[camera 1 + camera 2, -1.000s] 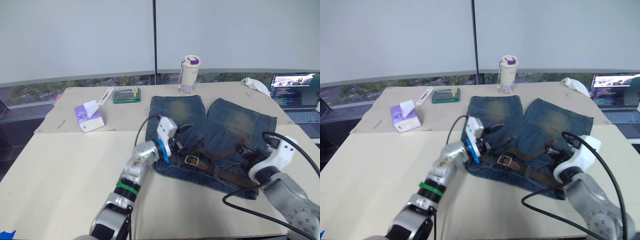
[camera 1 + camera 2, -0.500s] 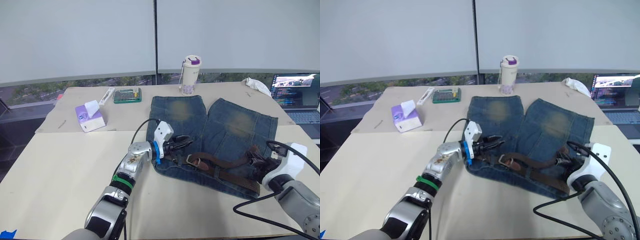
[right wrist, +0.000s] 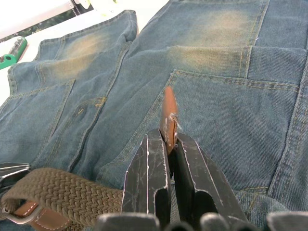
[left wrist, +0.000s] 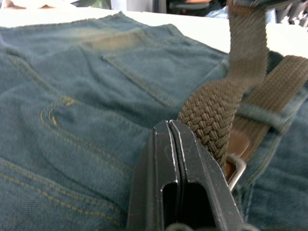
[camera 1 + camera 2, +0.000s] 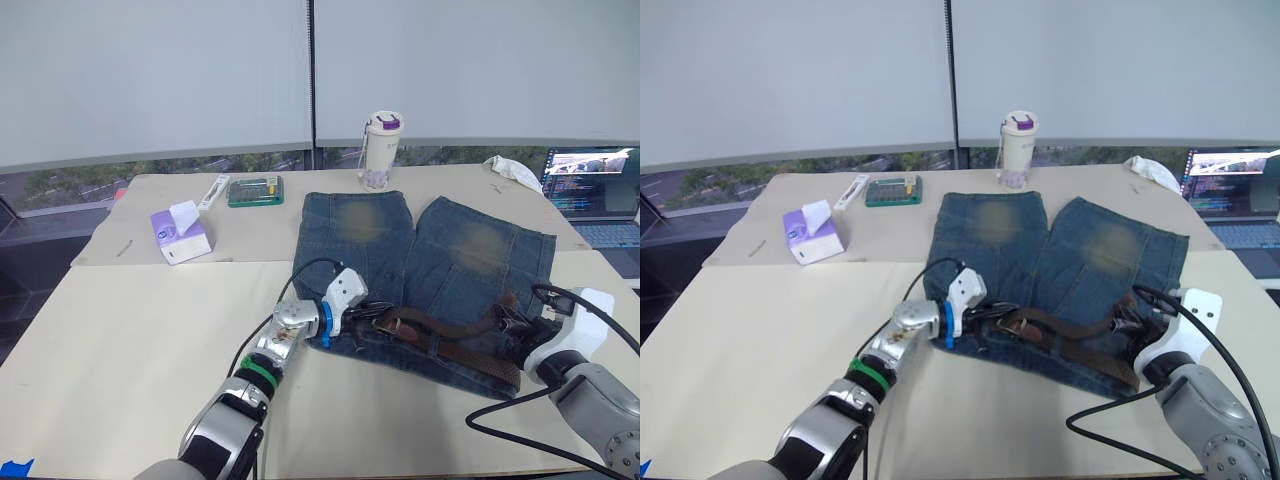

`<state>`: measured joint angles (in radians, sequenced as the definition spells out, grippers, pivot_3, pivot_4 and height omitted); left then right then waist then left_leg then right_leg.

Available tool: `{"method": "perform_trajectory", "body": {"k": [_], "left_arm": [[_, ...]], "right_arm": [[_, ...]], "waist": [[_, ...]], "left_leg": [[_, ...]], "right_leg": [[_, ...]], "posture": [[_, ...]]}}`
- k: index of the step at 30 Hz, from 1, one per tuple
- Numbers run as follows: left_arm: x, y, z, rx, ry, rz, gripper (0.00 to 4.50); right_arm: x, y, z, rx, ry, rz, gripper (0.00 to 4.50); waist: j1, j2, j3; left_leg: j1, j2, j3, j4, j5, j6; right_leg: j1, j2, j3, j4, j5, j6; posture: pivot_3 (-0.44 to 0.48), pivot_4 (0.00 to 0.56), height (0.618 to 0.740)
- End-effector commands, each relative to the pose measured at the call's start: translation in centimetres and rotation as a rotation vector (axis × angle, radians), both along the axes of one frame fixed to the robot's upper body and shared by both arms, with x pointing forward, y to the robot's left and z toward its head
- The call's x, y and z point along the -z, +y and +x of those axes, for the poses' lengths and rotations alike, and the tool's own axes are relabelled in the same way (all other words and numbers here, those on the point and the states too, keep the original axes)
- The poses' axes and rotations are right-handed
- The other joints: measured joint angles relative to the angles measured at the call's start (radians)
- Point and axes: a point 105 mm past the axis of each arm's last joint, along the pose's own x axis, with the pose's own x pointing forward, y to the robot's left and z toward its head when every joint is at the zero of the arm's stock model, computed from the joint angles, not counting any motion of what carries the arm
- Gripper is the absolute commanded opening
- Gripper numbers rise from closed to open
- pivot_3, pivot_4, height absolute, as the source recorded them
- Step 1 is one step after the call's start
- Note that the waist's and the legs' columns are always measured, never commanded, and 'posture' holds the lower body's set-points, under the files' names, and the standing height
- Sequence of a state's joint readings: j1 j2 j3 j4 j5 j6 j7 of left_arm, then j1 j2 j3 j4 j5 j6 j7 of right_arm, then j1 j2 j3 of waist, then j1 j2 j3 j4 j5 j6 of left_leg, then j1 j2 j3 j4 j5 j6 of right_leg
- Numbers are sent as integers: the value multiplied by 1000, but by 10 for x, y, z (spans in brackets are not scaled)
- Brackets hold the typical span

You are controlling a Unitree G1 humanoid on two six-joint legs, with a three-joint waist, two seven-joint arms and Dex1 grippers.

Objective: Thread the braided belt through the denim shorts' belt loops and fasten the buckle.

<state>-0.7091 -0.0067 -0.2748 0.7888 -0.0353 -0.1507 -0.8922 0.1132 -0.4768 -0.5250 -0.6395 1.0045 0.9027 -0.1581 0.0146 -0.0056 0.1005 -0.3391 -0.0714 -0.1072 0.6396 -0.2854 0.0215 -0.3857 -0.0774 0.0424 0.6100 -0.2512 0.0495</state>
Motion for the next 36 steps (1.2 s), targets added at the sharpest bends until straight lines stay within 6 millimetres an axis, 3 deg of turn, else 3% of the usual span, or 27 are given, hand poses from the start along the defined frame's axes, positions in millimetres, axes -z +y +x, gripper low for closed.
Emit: {"method": "perform_trajectory", "body": {"k": [1, 4, 11, 17, 22, 24, 27, 30, 36], "left_arm": [[17, -6, -6, 39, 4, 94, 45], [35, -7, -12, 67, 32, 177, 45], [47, -15, -29, 177, 12, 242, 45], [57, -9, -28, 187, -164, 349, 45], [69, 0, -21, 137, -221, 426, 45], [66, -1, -17, 82, -176, 376, 45], [45, -9, -4, -88, 66, 114, 45], [20, -9, 1, -106, 242, -123, 45], [1, 4, 4, -86, 285, -239, 45]], "right_arm": [[-19, -1, 0, 5, -86, -17, 0], [-23, -1, 0, 4, -97, -22, 0], [-35, -5, -2, 17, -132, -22, 0], [-47, -16, -6, 61, -170, -4, 0], [-46, -27, -13, 87, -136, -38, 0], [-45, -30, -14, 94, -127, -40, 0], [-41, -31, -16, 98, -112, -42, 0], [-34, -27, -16, 90, -90, -32, 0], [-28, -21, -13, 70, -72, -23, 0]], "waist": [[0, 0, 0], [4, 0, 0], [15, -1, -1], [26, -1, -1], [31, -2, -1], [31, -2, -1], [29, -2, -1], [24, -1, -1], [5, -1, -1]], "left_leg": [[0, 0, 0, 0, 0, 0], [0, 0, 0, 0, 0, 0], [2, 0, 0, 0, -1, 1], [2, 0, 0, 1, -1, 1], [3, 0, 0, 1, -1, 2], [3, 0, -1, 1, -2, 4], [4, -1, -1, 1, -3, 5], [4, -1, -2, 3, -3, 5], [3, 0, -2, 3, -3, 5]], "right_leg": [[0, 0, 0, 0, 0, 0], [1, 0, 0, 0, 0, 0], [3, 0, -1, 0, -1, 1], [4, 0, 0, 0, 0, 1], [8, -1, 0, -2, -1, 1], [14, -1, -1, -3, -3, 4], [16, -1, 0, -3, -8, 12], [13, -1, -1, -2, -8, 13], [9, 0, 0, 0, -4, 6]], "posture": [[0, 150, 740], [0, 150, 740], [0, 150, 740], [0, 150, 740], [0, 150, 740], [0, 150, 740], [0, 150, 740], [0, 150, 740], [0, 150, 740]]}}
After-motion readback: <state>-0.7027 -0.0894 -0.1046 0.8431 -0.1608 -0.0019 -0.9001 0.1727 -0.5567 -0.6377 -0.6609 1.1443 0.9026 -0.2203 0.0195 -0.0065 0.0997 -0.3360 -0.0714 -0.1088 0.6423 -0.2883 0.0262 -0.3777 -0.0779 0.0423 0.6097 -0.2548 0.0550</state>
